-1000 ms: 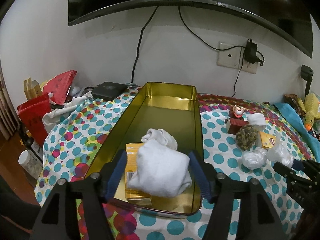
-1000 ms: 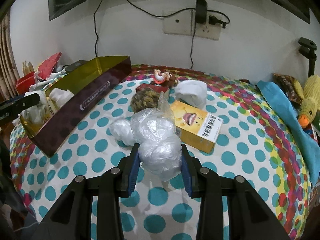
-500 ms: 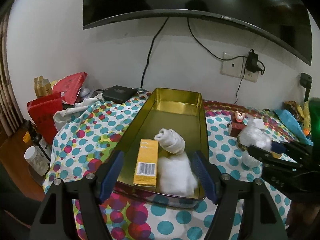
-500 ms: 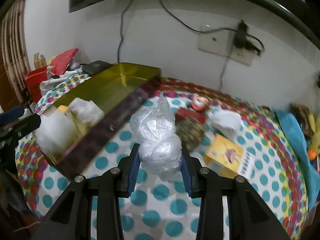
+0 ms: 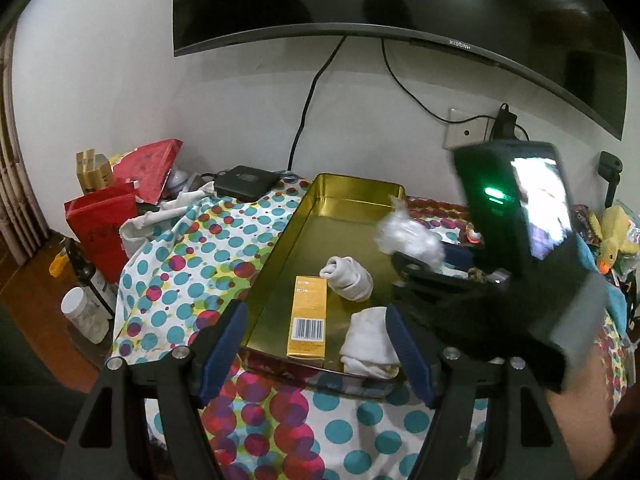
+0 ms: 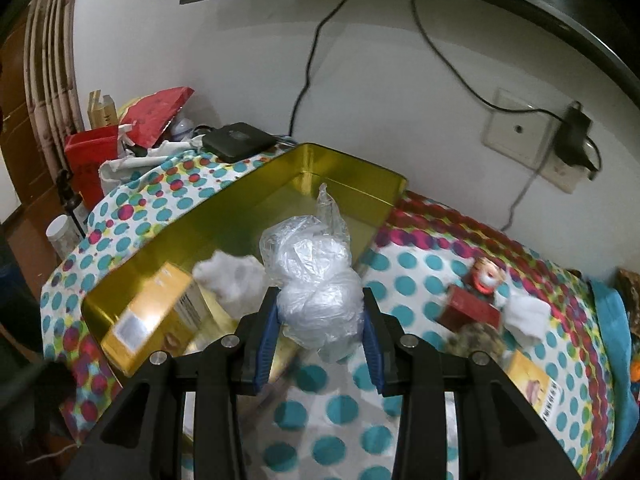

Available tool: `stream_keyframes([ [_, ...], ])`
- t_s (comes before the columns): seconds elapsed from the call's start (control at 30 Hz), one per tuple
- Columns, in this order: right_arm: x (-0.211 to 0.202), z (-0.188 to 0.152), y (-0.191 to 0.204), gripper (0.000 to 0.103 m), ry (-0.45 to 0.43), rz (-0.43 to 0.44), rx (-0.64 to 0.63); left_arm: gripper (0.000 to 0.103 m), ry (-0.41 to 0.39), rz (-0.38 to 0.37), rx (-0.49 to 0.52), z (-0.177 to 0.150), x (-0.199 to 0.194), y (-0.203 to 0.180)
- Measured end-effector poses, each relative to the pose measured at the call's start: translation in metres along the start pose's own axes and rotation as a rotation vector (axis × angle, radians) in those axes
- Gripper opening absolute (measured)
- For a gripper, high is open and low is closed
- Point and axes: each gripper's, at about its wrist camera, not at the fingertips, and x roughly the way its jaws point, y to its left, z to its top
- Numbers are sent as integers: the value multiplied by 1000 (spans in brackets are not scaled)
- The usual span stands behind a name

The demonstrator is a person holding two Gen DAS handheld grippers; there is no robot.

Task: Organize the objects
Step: 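Carry the plastic-wrapped bundle into the gold tin and open the right gripper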

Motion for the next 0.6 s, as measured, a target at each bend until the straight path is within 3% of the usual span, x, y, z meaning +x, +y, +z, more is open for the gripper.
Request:
stream_keyframes([
  [0.6,45,47,30,36,55,1,61,74,-45,25,-37,13,-17,21],
])
